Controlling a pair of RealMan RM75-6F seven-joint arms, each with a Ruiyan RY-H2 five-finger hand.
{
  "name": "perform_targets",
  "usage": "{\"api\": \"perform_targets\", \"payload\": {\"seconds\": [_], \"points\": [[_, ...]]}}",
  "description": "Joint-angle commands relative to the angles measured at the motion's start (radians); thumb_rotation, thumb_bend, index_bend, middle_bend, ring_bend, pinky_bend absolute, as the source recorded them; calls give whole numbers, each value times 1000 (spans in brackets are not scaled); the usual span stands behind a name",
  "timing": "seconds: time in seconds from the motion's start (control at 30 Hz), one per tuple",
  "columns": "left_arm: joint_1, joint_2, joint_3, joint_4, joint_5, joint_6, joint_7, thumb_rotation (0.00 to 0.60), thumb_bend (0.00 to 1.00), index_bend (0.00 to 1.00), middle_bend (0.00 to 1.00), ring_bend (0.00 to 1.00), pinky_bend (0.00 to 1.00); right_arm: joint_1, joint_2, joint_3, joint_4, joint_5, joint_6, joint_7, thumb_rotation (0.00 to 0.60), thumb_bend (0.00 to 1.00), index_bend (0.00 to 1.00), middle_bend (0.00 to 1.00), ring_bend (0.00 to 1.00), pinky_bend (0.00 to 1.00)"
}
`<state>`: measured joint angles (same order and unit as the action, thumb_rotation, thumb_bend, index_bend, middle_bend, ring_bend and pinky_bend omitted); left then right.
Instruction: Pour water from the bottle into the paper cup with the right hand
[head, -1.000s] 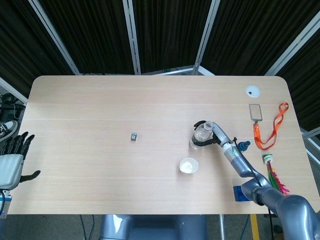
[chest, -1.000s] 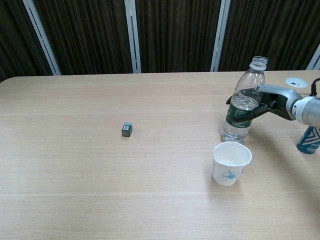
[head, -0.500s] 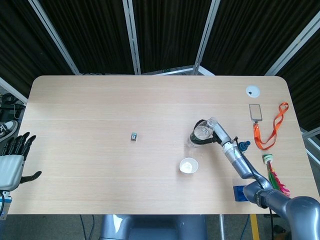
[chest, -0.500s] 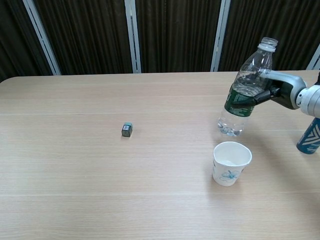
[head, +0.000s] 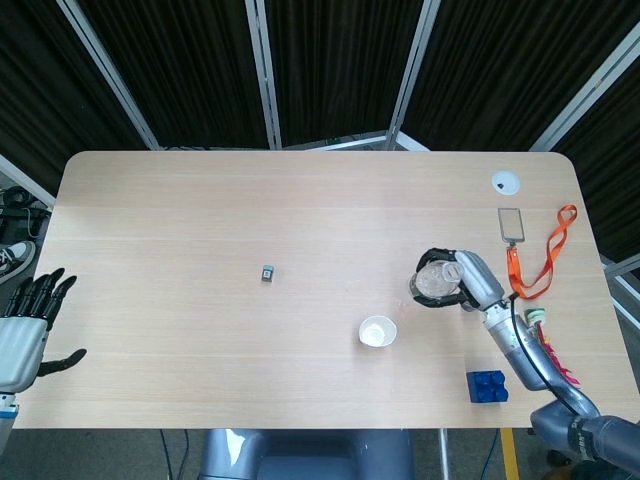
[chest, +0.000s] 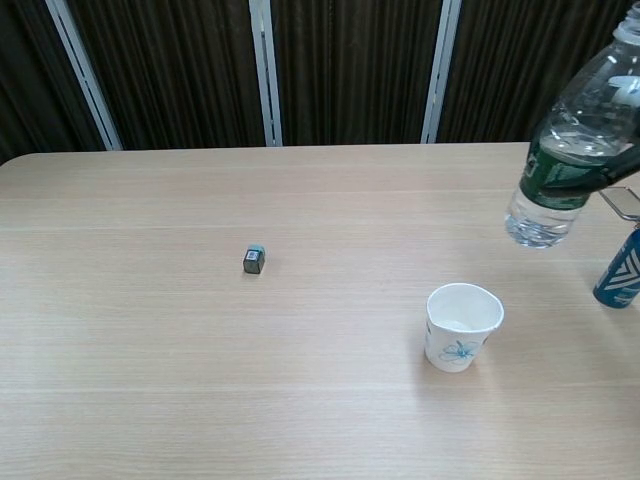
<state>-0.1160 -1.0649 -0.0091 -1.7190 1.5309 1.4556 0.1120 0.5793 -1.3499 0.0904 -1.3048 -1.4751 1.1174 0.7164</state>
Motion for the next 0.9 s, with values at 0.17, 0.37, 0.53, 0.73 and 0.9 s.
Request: {"api": "perform_targets", "payload": {"seconds": [0.17, 0.37, 0.53, 0.73, 0.9], "points": [[4, 7, 12, -8, 30, 11, -8, 600, 0, 59, 0, 0, 0, -74, 24, -19, -18, 69, 31, -251, 600, 382, 527, 550, 494, 414], [9, 11, 17, -11, 45, 22, -13, 600, 0, 58, 0, 0, 0, -101, 19, -41, -3, 77, 36, -385, 600, 383, 528, 552, 495, 420], [10, 9, 19, -11, 48, 21, -9, 600, 0, 59, 0, 0, 0, -112, 7, -48, -1, 70, 40, -459, 600, 388, 534, 557, 498, 425], [11, 7, 17, -13, 43, 19, -4, 600, 0, 59, 0, 0, 0, -105, -21, -45, 7, 52, 37, -511, 600, 399, 536, 559, 500, 426], [11, 3, 13, -8, 29, 14, 5, 600, 0, 59, 0, 0, 0, -88, -52, -30, 14, 68, -3, -536, 600, 400, 535, 559, 500, 426]]}}
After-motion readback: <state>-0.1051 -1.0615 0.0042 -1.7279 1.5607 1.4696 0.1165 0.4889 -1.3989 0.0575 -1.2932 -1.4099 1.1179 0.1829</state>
